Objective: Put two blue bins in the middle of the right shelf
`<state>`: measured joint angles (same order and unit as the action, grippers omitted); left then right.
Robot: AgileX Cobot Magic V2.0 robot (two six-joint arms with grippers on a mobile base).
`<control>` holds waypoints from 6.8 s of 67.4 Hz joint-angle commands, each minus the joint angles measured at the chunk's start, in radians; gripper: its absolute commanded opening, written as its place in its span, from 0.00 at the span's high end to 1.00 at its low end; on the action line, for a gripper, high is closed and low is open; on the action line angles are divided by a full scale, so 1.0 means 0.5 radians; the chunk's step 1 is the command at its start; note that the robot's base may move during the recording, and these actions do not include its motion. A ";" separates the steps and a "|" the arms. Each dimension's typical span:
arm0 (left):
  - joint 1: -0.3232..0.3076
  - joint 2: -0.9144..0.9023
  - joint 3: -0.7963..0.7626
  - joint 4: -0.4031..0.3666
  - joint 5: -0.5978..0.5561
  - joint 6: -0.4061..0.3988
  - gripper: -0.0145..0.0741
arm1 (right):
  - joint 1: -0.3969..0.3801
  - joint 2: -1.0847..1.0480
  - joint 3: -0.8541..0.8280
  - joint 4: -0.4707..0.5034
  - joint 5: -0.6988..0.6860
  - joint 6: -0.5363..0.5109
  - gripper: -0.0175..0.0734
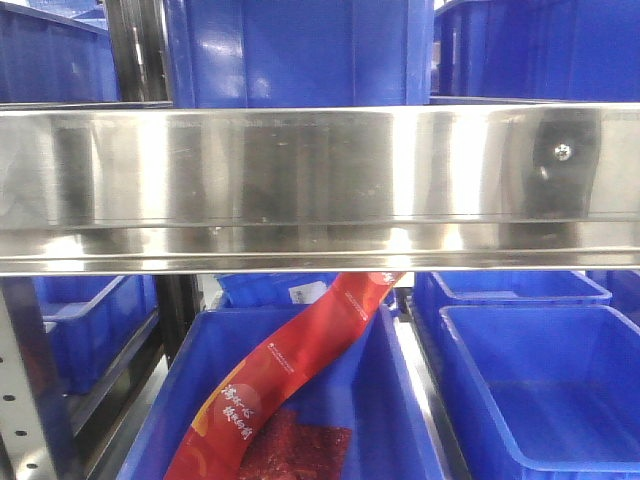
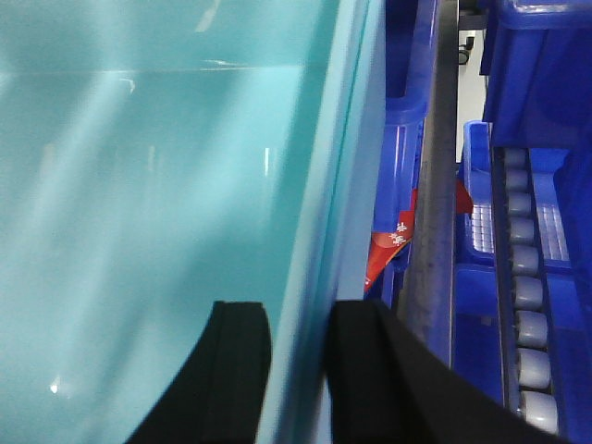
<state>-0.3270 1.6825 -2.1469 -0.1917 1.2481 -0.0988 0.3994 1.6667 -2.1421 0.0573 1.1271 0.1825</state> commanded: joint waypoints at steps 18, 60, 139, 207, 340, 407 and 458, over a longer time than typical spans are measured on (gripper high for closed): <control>-0.029 -0.062 -0.040 -0.309 -0.084 0.085 0.96 | 0.005 -0.003 -0.023 0.041 -0.233 0.020 0.99; -0.029 -0.063 -0.040 -0.309 -0.250 0.085 0.96 | 0.005 -0.003 -0.023 0.041 -0.252 0.020 0.99; -0.029 0.029 0.680 0.090 -0.107 0.089 0.83 | 0.005 0.475 -0.015 0.003 0.188 0.020 0.98; -0.029 -0.592 0.712 0.092 -0.368 0.089 0.96 | 0.005 0.034 0.051 -0.228 0.188 0.002 0.99; 0.193 -2.598 3.232 0.413 -1.592 0.090 0.96 | 0.005 -3.108 3.466 -0.472 -1.664 0.002 0.99; 0.502 -3.058 3.664 0.343 -1.974 0.267 0.96 | 0.005 -3.108 3.466 -0.472 -1.687 0.002 0.99; 0.416 -3.365 4.294 0.266 -2.338 0.267 0.96 | 0.005 -3.108 3.466 -0.472 -1.697 0.002 0.99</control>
<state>-0.1117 0.0060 0.0002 -0.0528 0.1037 0.0321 0.4031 0.1185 -0.4108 -0.1663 0.3006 0.1858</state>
